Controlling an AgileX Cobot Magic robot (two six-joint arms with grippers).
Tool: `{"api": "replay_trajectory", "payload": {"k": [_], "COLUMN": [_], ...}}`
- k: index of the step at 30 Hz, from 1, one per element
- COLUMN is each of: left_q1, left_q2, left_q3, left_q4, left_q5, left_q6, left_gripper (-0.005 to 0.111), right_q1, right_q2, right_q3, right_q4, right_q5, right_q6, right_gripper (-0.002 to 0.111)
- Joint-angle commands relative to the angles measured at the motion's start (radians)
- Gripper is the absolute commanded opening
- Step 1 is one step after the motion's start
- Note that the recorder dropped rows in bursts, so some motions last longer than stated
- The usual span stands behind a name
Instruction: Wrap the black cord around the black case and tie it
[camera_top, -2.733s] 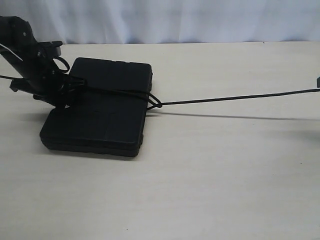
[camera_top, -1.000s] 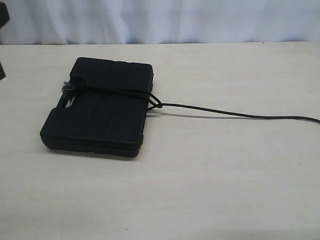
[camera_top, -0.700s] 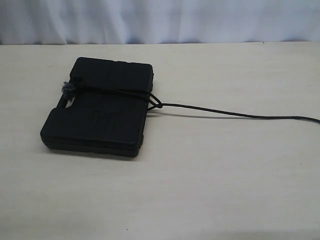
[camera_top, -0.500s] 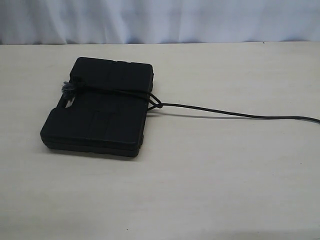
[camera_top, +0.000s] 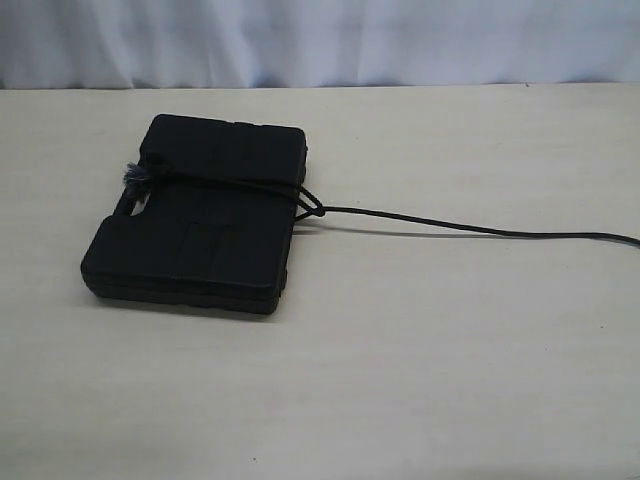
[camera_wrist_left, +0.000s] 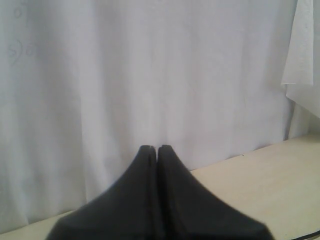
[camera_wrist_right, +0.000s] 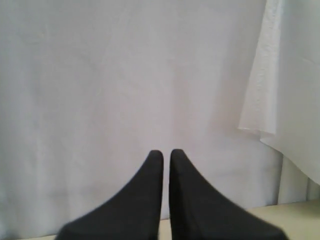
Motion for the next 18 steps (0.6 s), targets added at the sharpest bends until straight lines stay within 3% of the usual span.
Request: {"api": "replay_trajectory", "payload": {"k": [1,7,10,15,18], "left_q1": [-0.007,-0.007,-0.007,-0.007,-0.007], "left_q2": [-0.009,-0.009,-0.011,-0.011,-0.015], "left_q3": [0.003,0.003,0.003,0.003,0.003], "left_q4": [-0.003,-0.003,-0.003,-0.003,-0.003], "left_q5": [-0.020,-0.022,-0.019,-0.022,-0.006], "left_q6": [0.000,0.000,0.000,0.000,0.000], "left_gripper": [0.000,0.000,0.000,0.000,0.000], "right_q1": [0.002,0.002,0.004,0.014,0.024], "right_q2": [-0.055,-0.294,-0.436,-0.654,-0.654], "right_q3": [0.081,0.356,0.356,0.356,0.356], "right_q4": [0.103,0.103,0.191,0.143,0.121], "right_q5": [-0.016,-0.032,0.205,0.480,0.512], "right_q6": [-0.060,0.030,-0.043,-0.125,-0.175], "right_gripper": [0.004,0.004,0.004,0.004,0.004]}}
